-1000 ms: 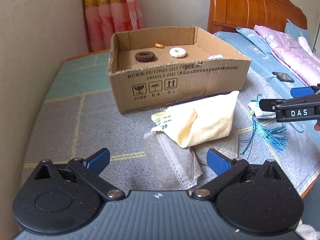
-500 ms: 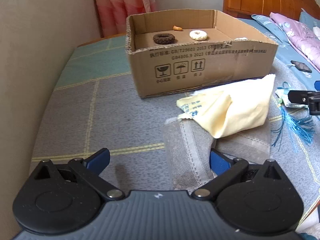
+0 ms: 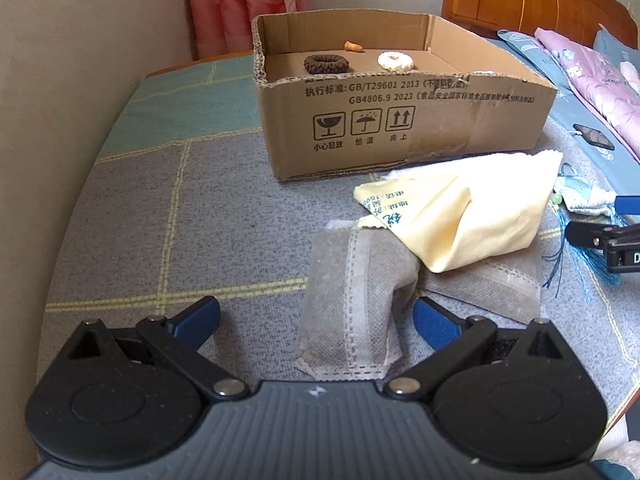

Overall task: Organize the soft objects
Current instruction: 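Move the left tool to the grey cloth while the right tool approaches the blue sachet, then close the left gripper on the grey pouch while the right gripper grasps the blue tasseled sachet, then lift the grey pouch and blue sachet and carry both over the cardboard box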

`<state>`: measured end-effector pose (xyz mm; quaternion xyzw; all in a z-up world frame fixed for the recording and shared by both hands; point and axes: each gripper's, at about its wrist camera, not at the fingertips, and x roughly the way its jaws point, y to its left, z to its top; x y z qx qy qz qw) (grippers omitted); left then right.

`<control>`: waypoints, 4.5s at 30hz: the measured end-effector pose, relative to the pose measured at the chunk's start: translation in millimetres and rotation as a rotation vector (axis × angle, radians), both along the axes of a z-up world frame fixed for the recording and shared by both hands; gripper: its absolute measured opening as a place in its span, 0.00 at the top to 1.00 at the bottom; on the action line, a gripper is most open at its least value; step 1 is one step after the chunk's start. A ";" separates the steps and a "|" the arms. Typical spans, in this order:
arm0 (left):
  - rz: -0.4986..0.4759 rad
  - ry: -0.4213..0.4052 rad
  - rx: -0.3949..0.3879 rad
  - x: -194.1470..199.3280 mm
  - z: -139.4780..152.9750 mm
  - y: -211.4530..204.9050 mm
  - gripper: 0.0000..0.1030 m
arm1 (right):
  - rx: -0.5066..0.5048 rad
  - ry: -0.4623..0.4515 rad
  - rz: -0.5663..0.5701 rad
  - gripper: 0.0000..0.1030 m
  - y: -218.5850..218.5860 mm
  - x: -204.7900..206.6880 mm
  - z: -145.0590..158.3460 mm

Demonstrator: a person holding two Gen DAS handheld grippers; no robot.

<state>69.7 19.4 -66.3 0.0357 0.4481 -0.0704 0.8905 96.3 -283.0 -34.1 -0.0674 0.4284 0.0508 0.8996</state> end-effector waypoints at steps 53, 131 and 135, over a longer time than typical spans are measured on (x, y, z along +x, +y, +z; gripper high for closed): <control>-0.023 -0.037 0.007 -20.0 12.1 0.3 0.54 | 0.065 -0.046 0.014 0.00 -2.3 6.2 -10.5; -0.253 -0.203 0.067 4.7 127.7 -10.4 0.68 | 0.001 -0.224 0.238 0.67 14.6 -22.6 92.8; -0.273 -0.201 0.092 16.8 127.9 -19.1 0.59 | -0.003 -0.269 0.254 0.67 13.7 -21.5 108.9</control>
